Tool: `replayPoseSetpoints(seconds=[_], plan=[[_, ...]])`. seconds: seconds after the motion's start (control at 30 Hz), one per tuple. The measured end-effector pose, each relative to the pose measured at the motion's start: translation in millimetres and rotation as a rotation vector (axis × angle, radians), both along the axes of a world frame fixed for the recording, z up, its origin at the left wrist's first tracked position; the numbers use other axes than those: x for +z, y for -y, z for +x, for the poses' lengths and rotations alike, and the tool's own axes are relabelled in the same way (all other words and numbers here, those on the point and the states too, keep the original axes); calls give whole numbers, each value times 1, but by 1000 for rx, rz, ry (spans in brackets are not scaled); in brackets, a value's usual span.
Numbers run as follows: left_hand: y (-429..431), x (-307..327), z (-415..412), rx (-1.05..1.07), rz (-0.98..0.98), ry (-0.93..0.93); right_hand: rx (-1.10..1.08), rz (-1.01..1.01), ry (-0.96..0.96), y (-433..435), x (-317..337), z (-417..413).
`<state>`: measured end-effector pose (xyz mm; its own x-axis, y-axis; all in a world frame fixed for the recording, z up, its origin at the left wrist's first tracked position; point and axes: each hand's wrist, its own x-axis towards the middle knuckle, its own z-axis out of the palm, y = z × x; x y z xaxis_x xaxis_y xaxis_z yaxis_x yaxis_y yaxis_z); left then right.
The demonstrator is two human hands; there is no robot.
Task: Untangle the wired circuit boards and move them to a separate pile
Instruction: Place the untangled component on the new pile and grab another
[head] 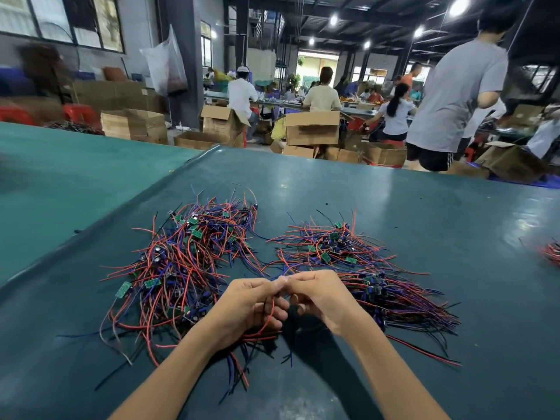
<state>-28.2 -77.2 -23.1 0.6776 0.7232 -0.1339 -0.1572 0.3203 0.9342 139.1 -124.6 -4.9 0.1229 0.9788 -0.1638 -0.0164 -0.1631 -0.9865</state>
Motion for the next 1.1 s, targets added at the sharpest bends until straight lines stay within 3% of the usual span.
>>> replayPoseSetpoints(seconds=[0.2, 0.4, 0.57, 0.7, 0.97, 1.1], plan=[[-1, -6, -3, -42, 69, -24, -6, -15, -89, -3, -5, -2], [-4, -6, -3, 0, 60, -21, -159, 79, 134, -12, 4, -3], [-4, -5, -2, 29, 25, 13, -231, -34, 128, -27, 23, 5], [-4, -3, -1, 30, 22, 11, -236, -94, 162, -35, 35, 17], [-1, 0, -2, 27, 32, -3, -152, -153, 446, -50, 74, 38], [-1, 0, -3, 31, 24, 5, -196, -137, 441, -60, 81, 42]])
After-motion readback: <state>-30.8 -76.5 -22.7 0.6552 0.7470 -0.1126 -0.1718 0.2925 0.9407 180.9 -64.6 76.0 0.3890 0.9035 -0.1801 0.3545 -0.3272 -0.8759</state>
